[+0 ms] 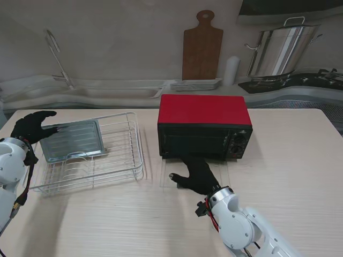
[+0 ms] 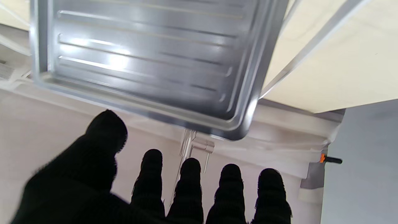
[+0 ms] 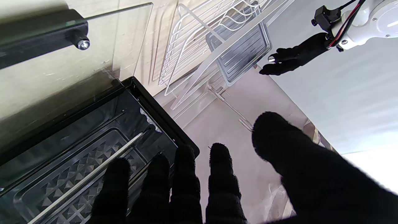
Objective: Slide the trays into the oven
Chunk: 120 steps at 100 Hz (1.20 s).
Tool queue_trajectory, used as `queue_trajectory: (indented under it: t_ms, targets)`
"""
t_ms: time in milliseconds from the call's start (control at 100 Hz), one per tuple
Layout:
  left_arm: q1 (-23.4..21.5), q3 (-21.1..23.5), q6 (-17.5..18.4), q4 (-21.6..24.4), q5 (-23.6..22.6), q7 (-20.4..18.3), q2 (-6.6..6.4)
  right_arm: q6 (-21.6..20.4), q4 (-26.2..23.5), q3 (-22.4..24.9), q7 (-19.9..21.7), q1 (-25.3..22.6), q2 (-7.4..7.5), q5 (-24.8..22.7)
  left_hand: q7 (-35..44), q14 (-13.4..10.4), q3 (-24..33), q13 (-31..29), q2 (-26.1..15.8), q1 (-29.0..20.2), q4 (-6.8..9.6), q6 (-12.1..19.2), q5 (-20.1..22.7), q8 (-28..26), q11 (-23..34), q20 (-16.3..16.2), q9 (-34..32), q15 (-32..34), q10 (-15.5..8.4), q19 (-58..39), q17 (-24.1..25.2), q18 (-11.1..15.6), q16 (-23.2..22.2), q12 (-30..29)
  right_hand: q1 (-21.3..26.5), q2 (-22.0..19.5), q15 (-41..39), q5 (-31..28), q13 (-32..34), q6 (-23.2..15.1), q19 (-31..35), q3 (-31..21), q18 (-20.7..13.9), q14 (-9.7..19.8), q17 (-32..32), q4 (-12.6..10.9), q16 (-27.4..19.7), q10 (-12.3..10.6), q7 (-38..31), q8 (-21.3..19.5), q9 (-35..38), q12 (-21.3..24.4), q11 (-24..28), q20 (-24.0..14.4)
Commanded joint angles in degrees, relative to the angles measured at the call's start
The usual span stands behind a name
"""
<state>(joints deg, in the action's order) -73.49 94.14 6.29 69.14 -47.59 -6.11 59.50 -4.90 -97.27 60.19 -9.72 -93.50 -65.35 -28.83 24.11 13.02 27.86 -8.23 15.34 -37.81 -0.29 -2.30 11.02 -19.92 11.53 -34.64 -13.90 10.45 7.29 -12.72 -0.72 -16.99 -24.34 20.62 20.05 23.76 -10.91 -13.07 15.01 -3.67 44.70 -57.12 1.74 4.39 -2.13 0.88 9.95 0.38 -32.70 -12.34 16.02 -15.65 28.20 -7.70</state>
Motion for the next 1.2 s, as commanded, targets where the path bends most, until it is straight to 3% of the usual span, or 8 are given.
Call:
queue_trajectory:
  t_ms: [0, 270, 400, 510, 560, 710, 970, 1190]
  targets:
    - [1.3, -0.3, -0.5, -1.3, 0.3, -1.9, -0.66, 0.1, -0.5, -0.1, 0.7, -0.6, -0.28, -0.3, 1.1, -0.6, 3.3, -0.4, 1.7, 1.0, -2.58, 1.0, -1.2, -1.3, 1.2, -1.4, -0.9, 0.5, -1.1, -3.0, 0.5, 0.9, -1.0, 1.2, -2.2, 0.3, 0.9, 1.1, -2.9, -1.0, -0.9, 1.5, -2.3, 2.3, 0.0, -0.1, -0.6, -2.3, 0.3, 0.4, -1.2, 0.6, -0.7, 0.5]
    - [5.3, -3.6, -2.8, -6.7, 3.2, -4.4, -0.89, 0.1, -0.4, 0.3, 0.3, -0.9, -0.36, -0.2, 8.5, 0.7, 5.1, -7.2, 2.2, -0.1, -3.09, -0.4, 4.8, -5.9, 8.8, -0.5, -11.5, 5.6, -0.3, -16.5, 0.8, 0.3, -4.1, 5.9, -2.1, 0.4, 0.7, 1.1, -2.7, -0.9, -0.6, 1.3, -2.2, 2.2, 0.2, -0.1, -0.5, -2.2, 0.3, 0.4, -1.2, 0.5, -0.5, 0.3]
    - [5.4, -4.1, -3.7, -6.8, 3.3, -4.5, -0.83, -0.1, -0.4, 0.5, 0.1, -1.0, -0.41, -0.1, 22.9, 2.2, 6.4, -11.5, 3.1, -4.5, -3.69, 1.0, 4.6, -18.4, 17.7, -0.8, -15.3, 13.4, -2.4, -28.8, -0.1, -0.4, -9.9, 13.0, -2.2, 0.4, 0.6, 1.0, -2.6, -0.9, -0.4, 1.2, -2.2, 2.1, 0.3, -0.1, -0.4, -2.2, 0.2, 0.4, -1.1, 0.4, -0.3, 0.2]
    - [5.3, -4.2, -4.1, -6.8, 3.1, -4.2, -0.79, -0.4, -0.3, 0.6, -0.2, -1.1, -0.47, 0.0, 33.8, 2.9, -0.2, -15.6, 5.9, -13.4, -5.07, 3.9, 5.1, -26.6, 24.4, -0.9, -19.6, 20.0, -3.6, -37.2, -1.7, -1.5, -13.7, 22.0, -2.1, 0.4, 0.5, 0.9, -2.5, -0.8, -0.2, 1.1, -2.2, 2.1, 0.4, -0.1, -0.4, -2.2, 0.1, 0.4, -1.1, 0.4, -0.2, 0.1]
    - [5.2, -4.1, -4.2, -6.6, 3.2, -4.3, -0.79, -0.4, -0.3, 0.7, -0.2, -1.2, -0.47, 0.1, 37.3, 3.3, -2.6, -17.6, 6.2, -16.5, -4.79, 4.9, 6.2, -27.9, 23.4, -1.0, -23.7, 22.4, -3.7, -40.2, -2.7, -2.1, -14.8, 29.3, -2.1, 0.5, 0.5, 0.8, -2.4, -0.7, -0.1, 1.0, -2.2, 2.1, 0.4, -0.1, -0.4, -2.1, 0.1, 0.3, -1.1, 0.4, -0.2, 0.1]
    - [5.0, -3.9, -4.1, -6.2, 3.3, -5.2, -0.90, -0.1, -0.8, 1.0, 0.1, -1.6, -0.42, 0.3, 39.4, 3.8, -3.2, -20.7, 5.7, -21.4, -4.54, 6.5, 9.1, -29.1, 16.7, -0.3, -31.3, 24.9, -3.8, -43.4, -4.3, -2.7, -15.1, 35.3, -2.0, 0.4, 0.5, 0.8, -2.5, -0.7, 0.0, 0.9, -2.2, 1.9, 0.5, -0.1, -0.3, -2.0, 0.0, 0.3, -1.1, 0.3, 0.0, -0.1]
    - [4.6, -3.9, -3.6, -6.1, 4.5, -6.1, -0.88, 0.0, -1.4, 1.2, 0.0, -2.0, -0.43, 0.4, 35.5, 5.1, 0.4, -26.9, 4.4, -33.7, -4.78, 6.4, 16.3, -24.8, 9.2, -0.3, -37.8, 27.0, -2.8, -47.9, -8.9, -3.9, -14.7, 32.8, -2.0, 0.2, 0.4, 0.6, -2.2, -0.7, 0.3, 0.9, -2.2, 1.9, 0.6, -0.2, -0.3, -2.0, -0.2, 0.3, -1.0, 0.3, 0.1, -0.2]
    - [3.9, -3.2, -4.3, -4.9, 7.6, -6.8, -0.50, 0.0, -1.7, 1.3, -0.1, -2.2, -0.46, 0.5, 38.7, 8.6, 6.1, -30.1, 1.3, -36.1, -4.21, 7.0, 20.8, -33.4, 24.1, -2.9, -35.8, 33.4, -3.1, -55.3, -10.3, -6.7, -22.0, 31.1, -2.1, 0.0, 0.3, 0.5, -2.0, -0.5, 0.5, 1.0, -2.2, 1.9, 0.8, -0.2, -0.2, -1.9, -0.3, 0.4, -0.7, 0.3, 0.1, -0.4]
